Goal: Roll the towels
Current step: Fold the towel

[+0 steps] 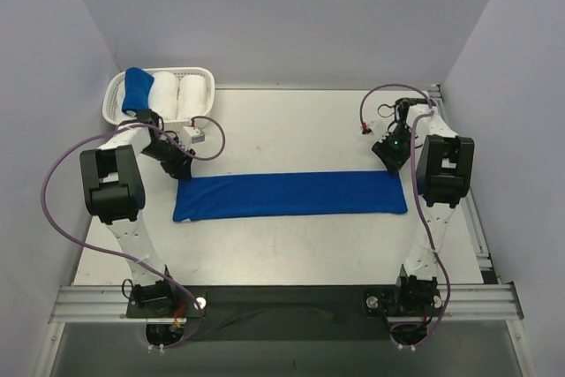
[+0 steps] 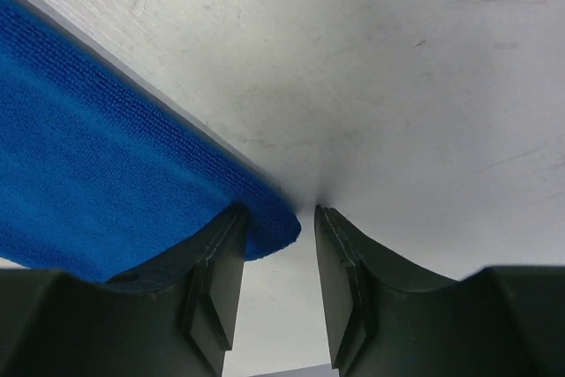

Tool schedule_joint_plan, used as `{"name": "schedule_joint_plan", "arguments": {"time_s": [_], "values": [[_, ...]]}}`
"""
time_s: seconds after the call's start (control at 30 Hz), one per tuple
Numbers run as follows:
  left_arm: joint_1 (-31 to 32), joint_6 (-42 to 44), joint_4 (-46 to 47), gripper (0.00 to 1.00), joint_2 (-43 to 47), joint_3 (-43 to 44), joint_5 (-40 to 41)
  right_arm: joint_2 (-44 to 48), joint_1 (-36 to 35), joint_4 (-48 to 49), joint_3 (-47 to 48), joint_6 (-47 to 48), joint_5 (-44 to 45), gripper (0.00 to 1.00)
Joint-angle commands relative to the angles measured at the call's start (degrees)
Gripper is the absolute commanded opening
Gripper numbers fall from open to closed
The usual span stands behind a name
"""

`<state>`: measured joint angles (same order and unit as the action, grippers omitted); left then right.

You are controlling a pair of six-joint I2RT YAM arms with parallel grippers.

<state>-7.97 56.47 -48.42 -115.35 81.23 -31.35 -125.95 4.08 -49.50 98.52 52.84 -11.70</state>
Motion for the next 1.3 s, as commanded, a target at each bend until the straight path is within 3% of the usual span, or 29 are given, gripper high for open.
{"name": "schedule_joint_plan", "arguments": {"time_s": [0.0,0.23,0.37,0.53,0.8,0.87,0.9,1.0,1.03,1.27], "values": [[0.1,3.0,-1.0,0.47,-0.5,-0.8,0.7,-0.3,-0.1,-3.3,-1.7,2.4,2.4,0.37],[-0.2,5.6,-2.7,0.47,0.2,-2.0,0.7,-1.1,-0.1,-2.9,-2.2,3.1,3.7,0.34],[-0.2,6.1,-3.7,0.45,0.8,-1.3,0.7,-1.0,0.0,-2.7,-2.1,3.2,3.8,0.11],[-0.5,7.1,-6.8,0.46,0.9,1.4,0.3,-0.5,0.0,-2.7,-2.1,3.5,3.7,0.01],[-0.2,8.1,-9.3,0.46,-0.1,1.0,1.0,0.1,0.1,-2.8,-2.3,3.5,3.8,0.0],[-0.2,7.9,-9.2,0.41,-1.4,1.2,2.4,0.3,0.0,-2.7,-2.4,3.5,3.6,0.0],[-0.2,7.0,-8.8,0.29,-1.9,1.6,2.8,0.5,0.0,-2.7,-2.5,3.7,3.4,0.0],[-0.3,5.7,-7.4,0.04,-2.3,3.3,3.1,0.8,0.1,-2.5,-1.5,3.3,3.5,0.0],[-0.4,4.7,-7.0,0.01,-2.1,4.0,2.6,0.8,0.5,-2.4,-0.9,2.9,3.4,0.0],[-2.0,-0.5,-6.4,0.0,-1.1,17.9,-2.0,2.4,2.5,-2.0,10.5,0.1,0.6,0.0]]}}
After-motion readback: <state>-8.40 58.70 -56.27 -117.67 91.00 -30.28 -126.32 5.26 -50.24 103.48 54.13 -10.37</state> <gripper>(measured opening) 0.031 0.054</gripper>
